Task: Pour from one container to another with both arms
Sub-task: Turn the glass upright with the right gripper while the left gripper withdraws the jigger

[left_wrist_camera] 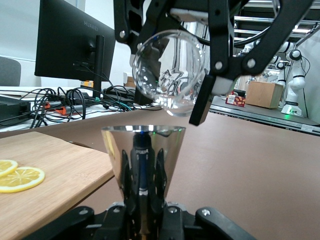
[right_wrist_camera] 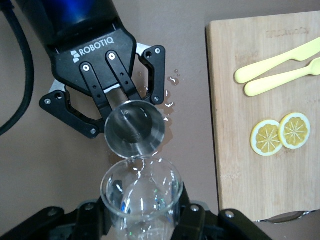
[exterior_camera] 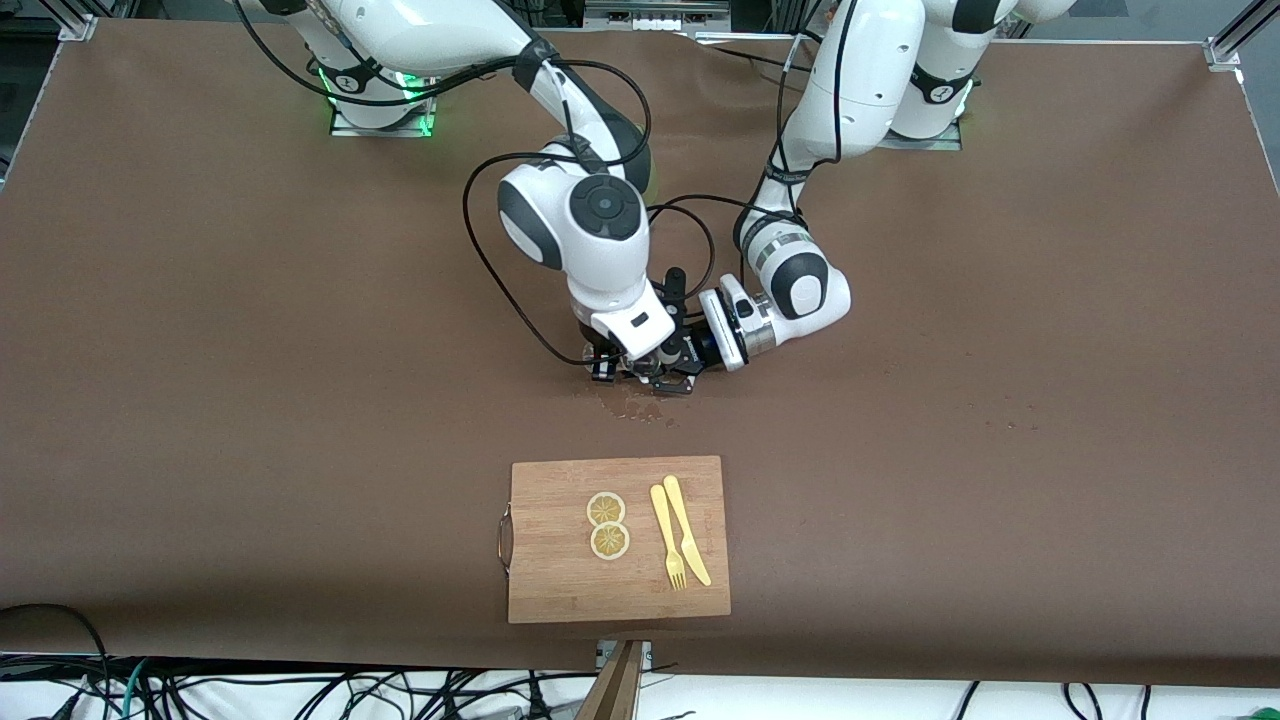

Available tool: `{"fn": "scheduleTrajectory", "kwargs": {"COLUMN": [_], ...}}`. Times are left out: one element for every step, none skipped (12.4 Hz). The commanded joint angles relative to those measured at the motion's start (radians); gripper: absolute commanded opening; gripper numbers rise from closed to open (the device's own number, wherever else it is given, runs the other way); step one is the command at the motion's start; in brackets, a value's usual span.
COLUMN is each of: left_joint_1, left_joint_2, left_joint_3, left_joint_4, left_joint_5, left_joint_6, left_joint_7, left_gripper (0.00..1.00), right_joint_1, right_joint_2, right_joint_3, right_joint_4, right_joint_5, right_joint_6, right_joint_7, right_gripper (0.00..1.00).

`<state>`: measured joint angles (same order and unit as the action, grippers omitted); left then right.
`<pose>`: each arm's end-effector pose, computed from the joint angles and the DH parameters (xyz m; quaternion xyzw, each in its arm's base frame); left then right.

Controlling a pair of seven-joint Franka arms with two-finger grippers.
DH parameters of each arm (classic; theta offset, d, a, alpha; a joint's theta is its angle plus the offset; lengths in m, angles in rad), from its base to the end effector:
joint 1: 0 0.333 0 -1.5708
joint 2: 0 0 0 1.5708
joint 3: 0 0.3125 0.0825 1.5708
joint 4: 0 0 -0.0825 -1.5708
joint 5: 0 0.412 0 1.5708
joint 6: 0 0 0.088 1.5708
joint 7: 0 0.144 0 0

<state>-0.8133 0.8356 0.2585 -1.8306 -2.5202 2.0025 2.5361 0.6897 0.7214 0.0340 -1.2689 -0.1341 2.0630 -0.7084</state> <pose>0.5480 -0.4120 0.0690 0.6530 -0.3652 0.5185 0.4140 0.5932 0.5016 0.2842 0.7364 0.6737 0.0369 0.0488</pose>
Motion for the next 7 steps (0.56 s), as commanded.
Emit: {"fn": "scheduleTrajectory", "kwargs": {"left_joint_1": [0.015,0.026,0.043,0.068,0.094,0.13,0.164], "left_joint_2": [-0.019,-0.024,-0.029,-0.036,-0.047,-0.058,-0.059], "left_joint_3": [0.004,0.004,0.002,0.002,0.002,0.001,0.001], "left_joint_4": [-0.024,-0.035,-0.036,-0.036,-0.036,-0.036,-0.036], "left_joint_5": [-0.058,-0.052,-0.026,0.004,0.042,0.098,0.145], "left_joint_6": [-0.016,-0.016,-0.016,-0.022,-0.027,-0.042,-0.072], "left_joint_7": [0.036,0.038,0.038,0.036,0.036,0.035,0.035], "left_gripper": [0.0,0.0,0.0,0.0,0.0,0.0,0.0], "right_joint_1": [-0.044,-0.067,-0.087,-0.113,-0.142,-0.179,-0.221], "right_joint_2": [-0.045,-0.063,-0.083,-0.105,-0.126,-0.141,-0.17], "right_joint_3": [-0.002,-0.002,-0.002,-0.002,-0.002,0.003,0.006], "right_joint_4": [0.002,-0.003,-0.015,-0.036,-0.052,-0.067,-0.102], "right_joint_5": [0.094,0.146,0.195,0.247,0.298,0.345,0.393], "right_joint_6": [-0.009,-0.009,-0.009,-0.009,-0.008,-0.007,-0.007], "right_joint_7": [-0.069,-0.086,-0.117,-0.143,-0.158,-0.186,-0.231], "right_gripper": [0.16,0.16,0.16,0.16,0.17,0.17,0.17]}}
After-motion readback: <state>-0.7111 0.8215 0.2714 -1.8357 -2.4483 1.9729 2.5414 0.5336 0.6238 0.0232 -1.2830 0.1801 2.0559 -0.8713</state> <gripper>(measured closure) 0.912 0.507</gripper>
